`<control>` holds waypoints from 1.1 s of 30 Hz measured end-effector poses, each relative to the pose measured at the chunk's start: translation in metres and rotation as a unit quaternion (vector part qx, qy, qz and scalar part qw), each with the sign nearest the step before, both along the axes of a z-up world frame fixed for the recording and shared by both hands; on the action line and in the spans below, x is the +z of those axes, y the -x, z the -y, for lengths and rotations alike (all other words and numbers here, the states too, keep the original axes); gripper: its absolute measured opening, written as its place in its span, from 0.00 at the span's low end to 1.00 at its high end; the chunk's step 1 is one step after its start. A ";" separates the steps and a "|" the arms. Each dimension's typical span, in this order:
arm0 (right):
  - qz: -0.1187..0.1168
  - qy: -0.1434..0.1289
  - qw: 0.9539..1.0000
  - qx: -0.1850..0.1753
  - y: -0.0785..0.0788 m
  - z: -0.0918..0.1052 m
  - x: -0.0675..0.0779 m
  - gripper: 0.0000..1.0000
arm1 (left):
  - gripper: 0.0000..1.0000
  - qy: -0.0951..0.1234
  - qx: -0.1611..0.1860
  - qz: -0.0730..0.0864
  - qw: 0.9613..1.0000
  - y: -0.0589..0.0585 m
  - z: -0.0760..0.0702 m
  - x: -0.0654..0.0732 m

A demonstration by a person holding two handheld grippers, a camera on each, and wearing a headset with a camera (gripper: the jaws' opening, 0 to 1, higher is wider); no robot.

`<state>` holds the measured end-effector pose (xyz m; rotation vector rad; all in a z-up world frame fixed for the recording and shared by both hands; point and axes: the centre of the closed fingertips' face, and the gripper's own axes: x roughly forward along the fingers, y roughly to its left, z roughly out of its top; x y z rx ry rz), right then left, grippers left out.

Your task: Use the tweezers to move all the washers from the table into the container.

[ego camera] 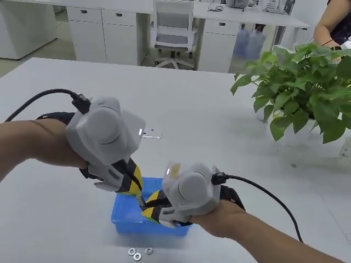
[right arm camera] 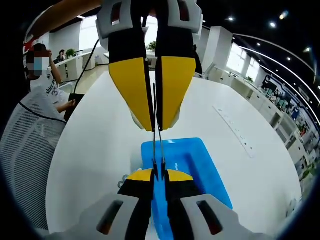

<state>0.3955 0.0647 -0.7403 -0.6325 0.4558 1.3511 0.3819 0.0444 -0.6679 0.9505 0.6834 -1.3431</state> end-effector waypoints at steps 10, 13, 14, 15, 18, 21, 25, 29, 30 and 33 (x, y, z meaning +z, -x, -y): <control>-0.001 0.003 1.000 0.002 0.015 0.005 -0.004 0.10 | 0.06 -0.002 -0.006 -0.006 1.000 0.015 0.004 -0.004; -0.001 0.003 1.000 0.002 0.017 0.005 -0.004 0.10 | 0.06 0.000 -0.007 -0.006 1.000 0.016 0.005 -0.004; 0.000 0.004 1.000 0.003 0.018 0.005 -0.004 0.10 | 0.06 -0.001 -0.008 -0.005 1.000 0.017 0.005 -0.004; 0.001 0.004 1.000 0.003 0.019 0.006 -0.004 0.10 | 0.06 -0.001 -0.008 -0.006 1.000 0.017 0.005 -0.004; 0.002 0.004 1.000 0.004 0.021 0.006 -0.003 0.10 | 0.06 -0.001 -0.010 -0.005 1.000 0.020 0.005 -0.004; 0.001 0.005 1.000 0.005 0.025 0.007 -0.005 0.10 | 0.06 -0.001 -0.012 -0.005 1.000 0.023 0.006 -0.005; -0.006 0.005 1.000 0.005 0.031 0.008 -0.010 0.10 | 0.06 -0.003 -0.014 -0.009 1.000 0.027 0.006 -0.010; -0.012 0.007 1.000 0.005 0.036 0.009 -0.015 0.10 | 0.06 -0.003 -0.015 -0.015 1.000 0.031 0.007 -0.016; -0.013 0.007 1.000 0.005 0.037 0.009 -0.016 0.10 | 0.06 -0.004 -0.016 -0.016 1.000 0.032 0.007 -0.018; -0.020 0.009 1.000 0.005 0.040 0.010 -0.022 0.10 | 0.06 -0.004 -0.016 -0.021 1.000 0.035 0.008 -0.023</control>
